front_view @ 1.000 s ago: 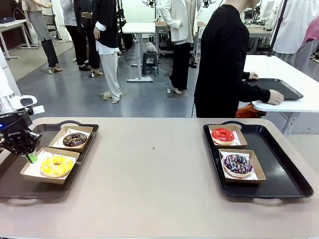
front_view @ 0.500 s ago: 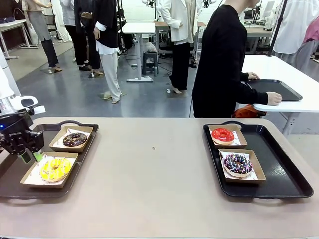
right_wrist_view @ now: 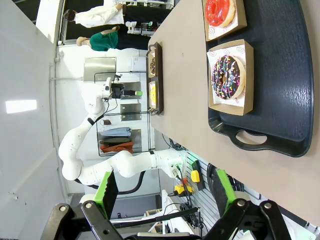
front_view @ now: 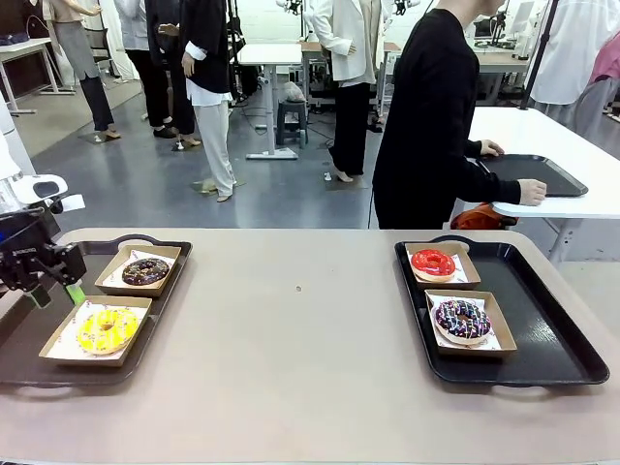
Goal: Individually package the donuts and arrange them on the tray.
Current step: Place the picked Paper togo box on the Handle tray.
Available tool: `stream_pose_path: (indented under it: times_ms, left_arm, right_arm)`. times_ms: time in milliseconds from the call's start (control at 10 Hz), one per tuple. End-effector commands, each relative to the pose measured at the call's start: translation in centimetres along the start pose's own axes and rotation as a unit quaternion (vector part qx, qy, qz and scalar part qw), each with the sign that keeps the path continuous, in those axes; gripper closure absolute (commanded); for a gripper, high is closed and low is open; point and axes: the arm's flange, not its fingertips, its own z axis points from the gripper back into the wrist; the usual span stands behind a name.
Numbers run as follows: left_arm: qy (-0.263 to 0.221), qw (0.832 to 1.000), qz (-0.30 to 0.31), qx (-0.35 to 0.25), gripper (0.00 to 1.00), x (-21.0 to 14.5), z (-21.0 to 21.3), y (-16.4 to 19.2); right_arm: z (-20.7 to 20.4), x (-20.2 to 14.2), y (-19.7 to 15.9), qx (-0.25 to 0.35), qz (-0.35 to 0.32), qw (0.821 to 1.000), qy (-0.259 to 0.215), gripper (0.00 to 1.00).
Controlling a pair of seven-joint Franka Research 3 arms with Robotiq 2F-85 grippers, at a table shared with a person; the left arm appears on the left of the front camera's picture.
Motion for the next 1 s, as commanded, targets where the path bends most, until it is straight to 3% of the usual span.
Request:
stream_pose_path:
  times_ms: [0,400,900]
  left_arm:
    - [-0.009,1.000,-0.024,0.008,0.00,-1.3,2.6,-0.5]
    - [-0.043,0.999,-0.024,0.018,0.00,-2.5,7.5,-1.9]
    - [-0.049,0.998,-0.025,0.006,0.00,-2.5,7.7,-2.0]
  right_arm:
    - [0.0,-0.1,0.4,0.003,-0.002,1.000,-0.002,0.00]
    - [0.0,-0.1,0.4,0.003,-0.002,1.000,-0.002,0.00]
    - [0.0,-0.1,0.4,0.003,-0.002,1.000,-0.002,0.00]
